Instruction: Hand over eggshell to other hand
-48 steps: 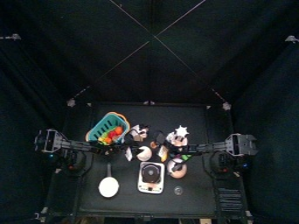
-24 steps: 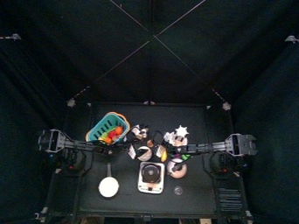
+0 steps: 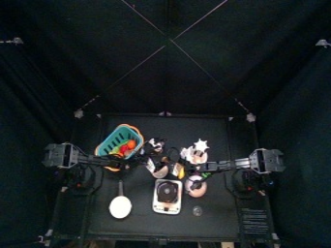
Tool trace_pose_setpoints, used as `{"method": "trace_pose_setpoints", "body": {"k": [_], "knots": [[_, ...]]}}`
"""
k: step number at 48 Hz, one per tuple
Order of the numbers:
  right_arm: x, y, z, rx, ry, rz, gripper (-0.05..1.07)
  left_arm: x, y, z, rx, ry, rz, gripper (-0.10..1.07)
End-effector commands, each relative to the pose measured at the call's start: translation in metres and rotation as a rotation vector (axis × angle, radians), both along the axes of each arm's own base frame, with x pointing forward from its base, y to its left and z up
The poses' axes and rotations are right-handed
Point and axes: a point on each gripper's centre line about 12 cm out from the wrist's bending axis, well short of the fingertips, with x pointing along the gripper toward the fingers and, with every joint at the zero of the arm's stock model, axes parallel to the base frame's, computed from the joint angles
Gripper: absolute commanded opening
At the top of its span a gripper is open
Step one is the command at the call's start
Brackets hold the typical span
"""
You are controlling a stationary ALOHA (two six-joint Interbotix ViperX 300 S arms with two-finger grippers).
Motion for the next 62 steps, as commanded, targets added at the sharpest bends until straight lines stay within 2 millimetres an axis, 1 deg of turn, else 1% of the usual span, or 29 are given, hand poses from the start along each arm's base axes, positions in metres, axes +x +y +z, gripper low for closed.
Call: {"method": "trace_pose_setpoints", "body": {"k": [1, 5, 12, 24, 34, 38, 41, 55, 62], "knots": [[0.0036, 0.0002, 0.0183, -0.007, -0.049, 0.001, 0.43, 0.0071, 0.0019, 0.0092, 0.008, -0.030, 0.005, 1.03], [0.0045, 0.0000, 0.0182, -0.008, -0.049, 0.000, 0.43, 0.0089, 0.0014, 0.0102, 0.012, -0.033, 0.001, 1.03], [0.0044, -0.0002, 0.0182, -0.009, -0.049, -0.001, 0.43, 0.0100, 0.0000, 0.0115, 0.020, -0.035, -0.009, 0.97], [0.0044, -0.0004, 0.0183, -0.010, -0.049, -0.002, 0.43, 0.0092, -0.0004, 0.0100, 0.015, -0.030, -0.010, 0.77], [0.0046, -0.0006, 0.0188, -0.010, -0.050, -0.004, 0.43, 0.0076, 0.0001, 0.0108, 0.013, -0.032, -0.007, 0.67], [0.0047, -0.0004, 0.0187, -0.007, -0.051, -0.004, 0.44, 0.0072, -0.0005, 0.0109, 0.012, -0.032, -0.007, 0.65], [0.0050, -0.0004, 0.0193, -0.009, -0.053, -0.003, 0.46, 0.0064, 0.0000, 0.0098, 0.011, -0.029, -0.006, 0.65], [0.0022, 0.0063, 0.0181, -0.010, -0.047, 0.015, 0.68, 0.0043, -0.0008, 0.0096, 0.011, -0.027, -0.007, 0.65], [-0.0032, 0.0086, 0.0229, -0.011, -0.058, 0.020, 0.69, 0.0026, -0.0003, 0.0088, 0.011, -0.024, -0.006, 0.65]]}}
